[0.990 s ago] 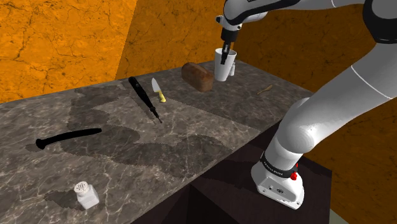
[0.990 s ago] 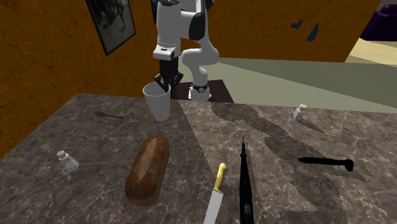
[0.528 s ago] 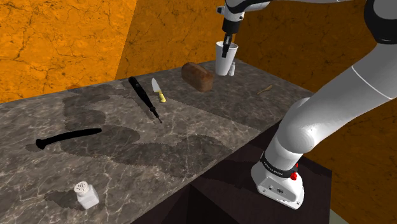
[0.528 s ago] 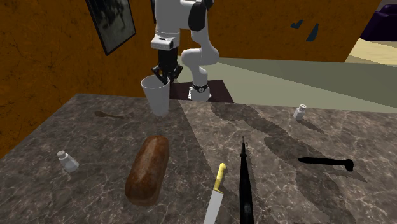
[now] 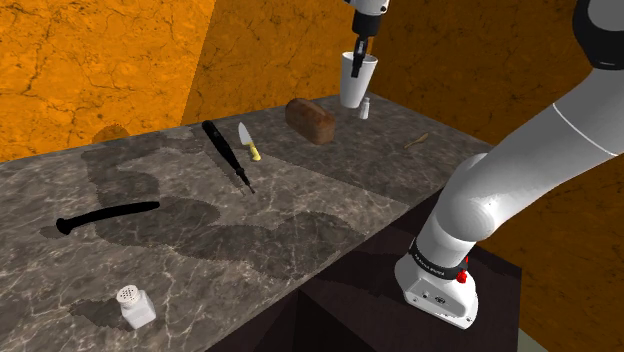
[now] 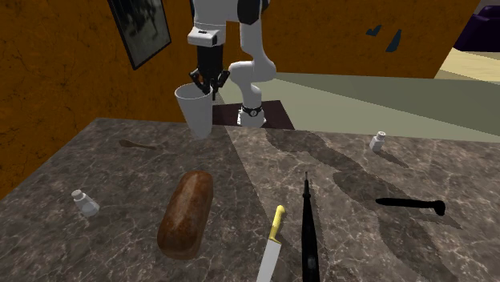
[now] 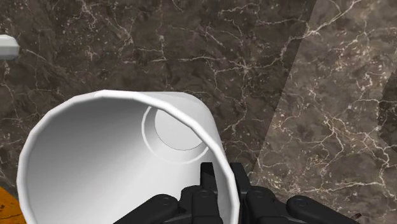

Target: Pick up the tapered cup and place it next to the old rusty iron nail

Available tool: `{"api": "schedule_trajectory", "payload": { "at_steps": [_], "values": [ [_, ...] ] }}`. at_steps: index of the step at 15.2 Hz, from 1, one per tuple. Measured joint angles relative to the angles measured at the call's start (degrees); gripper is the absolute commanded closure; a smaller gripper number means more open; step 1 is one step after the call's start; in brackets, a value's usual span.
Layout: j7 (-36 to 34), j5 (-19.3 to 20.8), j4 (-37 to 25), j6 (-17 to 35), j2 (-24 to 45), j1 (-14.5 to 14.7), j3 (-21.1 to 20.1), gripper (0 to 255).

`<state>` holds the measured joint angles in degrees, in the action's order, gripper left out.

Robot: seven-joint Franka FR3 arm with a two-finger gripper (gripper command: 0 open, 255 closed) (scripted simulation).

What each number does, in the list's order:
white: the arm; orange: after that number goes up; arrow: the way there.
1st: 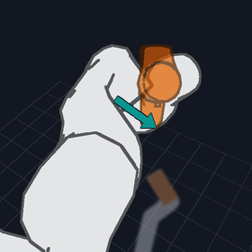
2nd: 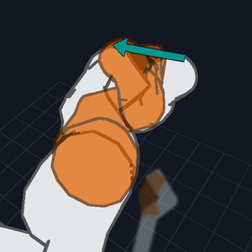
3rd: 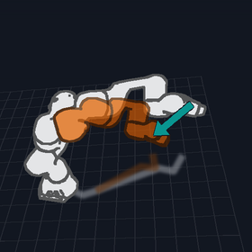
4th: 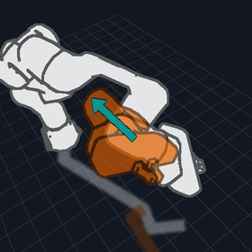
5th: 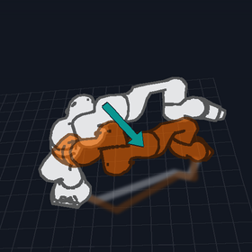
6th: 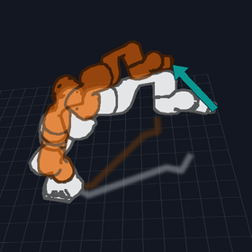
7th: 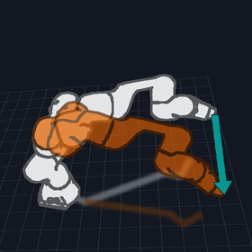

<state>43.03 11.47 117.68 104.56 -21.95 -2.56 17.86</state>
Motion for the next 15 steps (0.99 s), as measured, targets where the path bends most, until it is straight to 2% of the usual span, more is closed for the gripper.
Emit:
{"api": "schedule_trajectory", "payload": {
  "at_steps": [6,15],
  "values": [
    [-6.67,-0.85,1.50,0.76,0.33,2.20,-4.70,255],
    [-18.81,-2.72,0.09,2.04,4.74,6.70,-12.86,255]
  ]
}}
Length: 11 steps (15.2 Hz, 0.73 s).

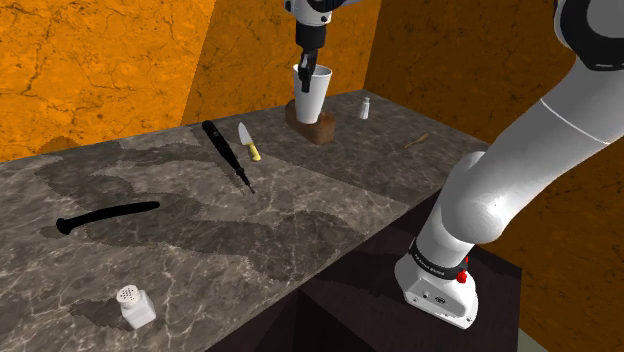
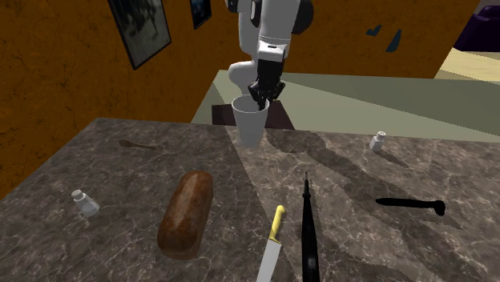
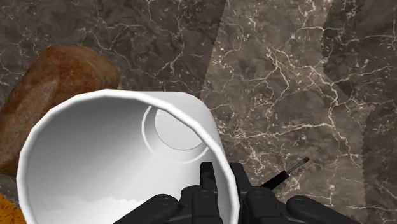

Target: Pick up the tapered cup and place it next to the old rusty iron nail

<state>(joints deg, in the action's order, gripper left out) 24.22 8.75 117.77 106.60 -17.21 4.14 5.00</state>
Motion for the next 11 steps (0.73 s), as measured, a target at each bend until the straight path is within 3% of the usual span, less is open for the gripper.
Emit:
{"api": "schedule_trajectory", "payload": {
  "at_steps": [11],
  "values": [
    [-13.67,-0.50,-8.46,1.45,11.75,5.35,-8.26,255]
  ]
}}
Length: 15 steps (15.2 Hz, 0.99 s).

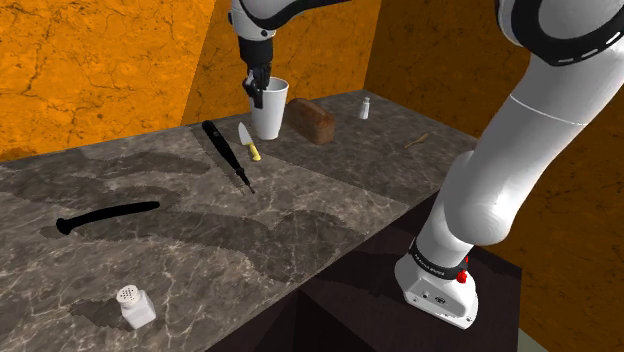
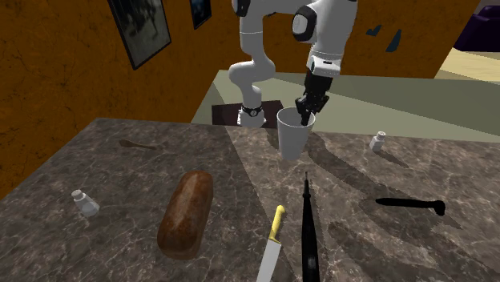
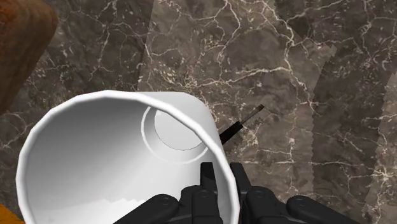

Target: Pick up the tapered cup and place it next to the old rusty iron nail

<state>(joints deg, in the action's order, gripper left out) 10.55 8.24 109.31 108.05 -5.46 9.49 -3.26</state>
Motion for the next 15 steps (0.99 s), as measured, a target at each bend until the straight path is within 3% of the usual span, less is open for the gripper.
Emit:
{"api": "schedule_trajectory", "payload": {
  "at_steps": [8,15],
  "values": [
    [-9.10,1.64,-10.64,-1.07,10.97,4.32,-4.45,255],
    [-15.97,4.26,-25.72,-4.76,23.70,9.21,-6.88,255]
  ]
}}
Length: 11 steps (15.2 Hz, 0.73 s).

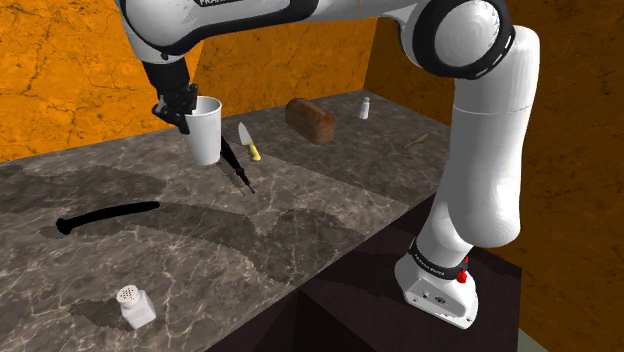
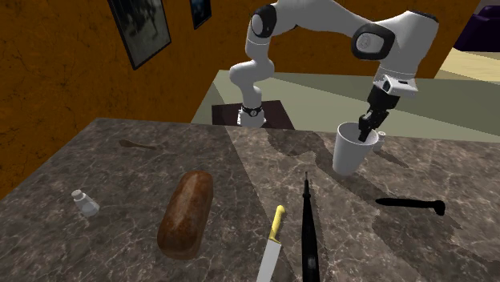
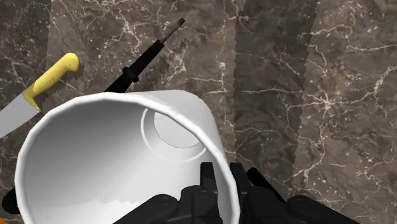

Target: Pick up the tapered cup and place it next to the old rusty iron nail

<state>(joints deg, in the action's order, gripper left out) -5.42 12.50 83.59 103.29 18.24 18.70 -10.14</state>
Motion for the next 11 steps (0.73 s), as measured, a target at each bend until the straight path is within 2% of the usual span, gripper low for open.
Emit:
{"api": "schedule_trajectory", "payload": {
  "at_steps": [6,8,11],
  "values": [
    [-4.16,2.61,-21.11,-7.14,14.96,5.93,-0.65,255],
    [-4.73,2.81,-21.75,-6.81,16.04,6.45,-0.67,255],
    [-5.31,2.90,-19.52,-4.57,16.13,6.38,-0.67,255]
  ]
}}
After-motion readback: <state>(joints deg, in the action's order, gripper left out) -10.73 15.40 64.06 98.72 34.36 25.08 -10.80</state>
